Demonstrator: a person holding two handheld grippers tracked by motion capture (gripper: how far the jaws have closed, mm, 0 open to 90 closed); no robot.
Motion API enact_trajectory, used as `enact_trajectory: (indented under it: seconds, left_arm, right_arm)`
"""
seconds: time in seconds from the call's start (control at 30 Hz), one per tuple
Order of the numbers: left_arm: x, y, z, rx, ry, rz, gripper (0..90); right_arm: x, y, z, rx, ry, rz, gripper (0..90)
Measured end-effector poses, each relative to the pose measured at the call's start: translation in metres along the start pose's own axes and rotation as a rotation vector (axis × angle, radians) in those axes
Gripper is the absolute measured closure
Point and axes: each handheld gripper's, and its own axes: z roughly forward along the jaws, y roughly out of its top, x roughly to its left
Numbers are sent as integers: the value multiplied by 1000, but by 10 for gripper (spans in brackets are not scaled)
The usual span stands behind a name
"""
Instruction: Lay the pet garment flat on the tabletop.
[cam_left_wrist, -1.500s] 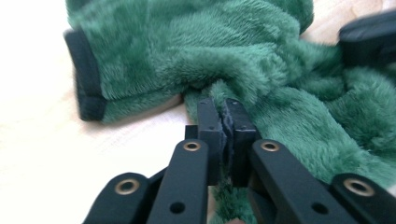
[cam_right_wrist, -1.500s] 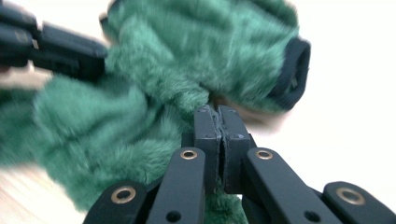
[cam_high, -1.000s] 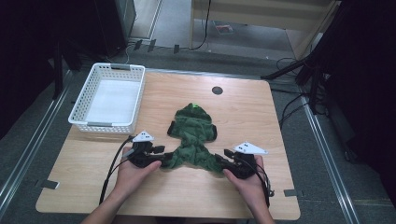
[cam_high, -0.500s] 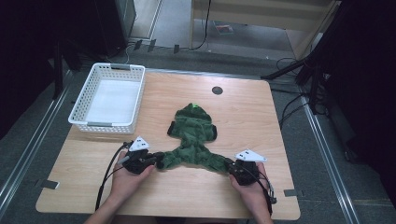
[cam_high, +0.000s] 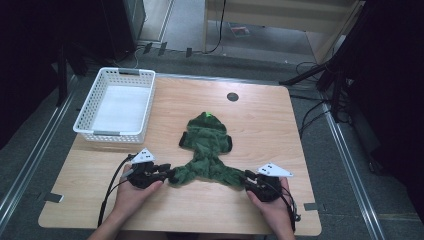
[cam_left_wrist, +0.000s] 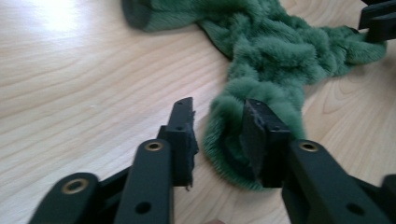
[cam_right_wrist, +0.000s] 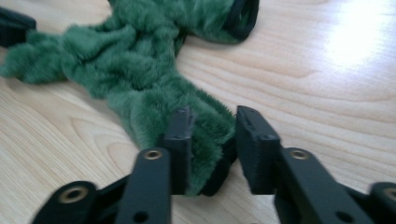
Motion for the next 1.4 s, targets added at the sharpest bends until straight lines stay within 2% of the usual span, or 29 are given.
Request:
enact_trajectory:
  seconds: [0.17, 0.23, 0.4, 0.53, 0.63, 0.7, 0.8, 0.83, 0.93, 1.1, 1.23, 1.4]
  left_arm:
    - [7, -3, -14, -59, 16, -21, 509]
    - [10, -4, -22, -82, 36, -22, 448]
    - [15, -4, -42, -168, 94, -25, 281]
    - [18, -6, -53, -194, 119, -25, 166]
    - [22, -9, -61, -202, 127, -29, 130]
    - [26, -11, -67, -214, 153, -48, 103]
    - [32, -13, -77, -226, 165, -59, 76]
    - [34, -14, -80, -228, 173, -64, 34]
    - [41, -18, -90, -245, 178, -76, 0]
    - [55, -26, -108, -275, 209, -105, 0]
    - [66, -35, -120, -270, 261, -104, 0]
    - [79, -46, -135, -267, 301, -117, 0]
  right_arm:
    - [-7, 2, -7, -54, -22, 21, 533]
    - [-9, 3, -9, -74, -38, 15, 465]
    - [-17, 4, -16, -95, -59, 48, 246]
    - [-20, 7, -23, -108, -71, 40, 125]
    - [-22, 8, -28, -123, -79, 40, 70]
    - [-24, 9, -30, -123, -81, 55, 2]
    - [-27, 9, -33, -130, -77, 59, 0]
    - [-29, 9, -35, -135, -86, 66, 0]
    - [-34, 9, -40, -145, -107, 75, 0]
    - [-46, 4, -48, -160, -138, 101, 0]
    - [-57, -1, -53, -171, -154, 115, 0]
    - [-71, -11, -59, -168, -187, 134, 0]
